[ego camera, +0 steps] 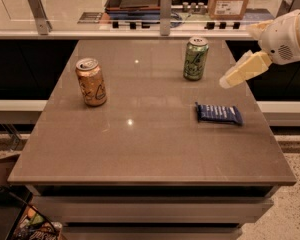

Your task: Pick green can

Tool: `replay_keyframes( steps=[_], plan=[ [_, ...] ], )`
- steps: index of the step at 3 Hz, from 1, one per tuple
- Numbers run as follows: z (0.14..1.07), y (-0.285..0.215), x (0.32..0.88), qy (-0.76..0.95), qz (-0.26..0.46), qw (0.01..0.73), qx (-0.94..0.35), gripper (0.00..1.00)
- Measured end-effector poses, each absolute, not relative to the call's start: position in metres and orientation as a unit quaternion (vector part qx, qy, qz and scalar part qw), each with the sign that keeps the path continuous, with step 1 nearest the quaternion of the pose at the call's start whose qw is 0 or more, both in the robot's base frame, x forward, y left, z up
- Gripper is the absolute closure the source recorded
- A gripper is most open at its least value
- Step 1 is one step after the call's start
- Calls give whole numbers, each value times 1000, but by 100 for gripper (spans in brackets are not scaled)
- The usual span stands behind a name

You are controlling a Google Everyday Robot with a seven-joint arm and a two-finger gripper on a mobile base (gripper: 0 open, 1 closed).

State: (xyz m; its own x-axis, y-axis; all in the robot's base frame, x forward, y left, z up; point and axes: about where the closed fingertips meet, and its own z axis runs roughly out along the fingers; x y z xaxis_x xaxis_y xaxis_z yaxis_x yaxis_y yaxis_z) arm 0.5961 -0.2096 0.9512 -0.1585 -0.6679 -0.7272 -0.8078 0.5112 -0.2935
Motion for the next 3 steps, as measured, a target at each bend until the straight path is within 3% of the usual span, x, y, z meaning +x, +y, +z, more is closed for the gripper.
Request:
replay_keyframes(
  steps=[3],
  plan=[
    [930, -200, 623, 755, 114, 469, -443, 0]
  ],
)
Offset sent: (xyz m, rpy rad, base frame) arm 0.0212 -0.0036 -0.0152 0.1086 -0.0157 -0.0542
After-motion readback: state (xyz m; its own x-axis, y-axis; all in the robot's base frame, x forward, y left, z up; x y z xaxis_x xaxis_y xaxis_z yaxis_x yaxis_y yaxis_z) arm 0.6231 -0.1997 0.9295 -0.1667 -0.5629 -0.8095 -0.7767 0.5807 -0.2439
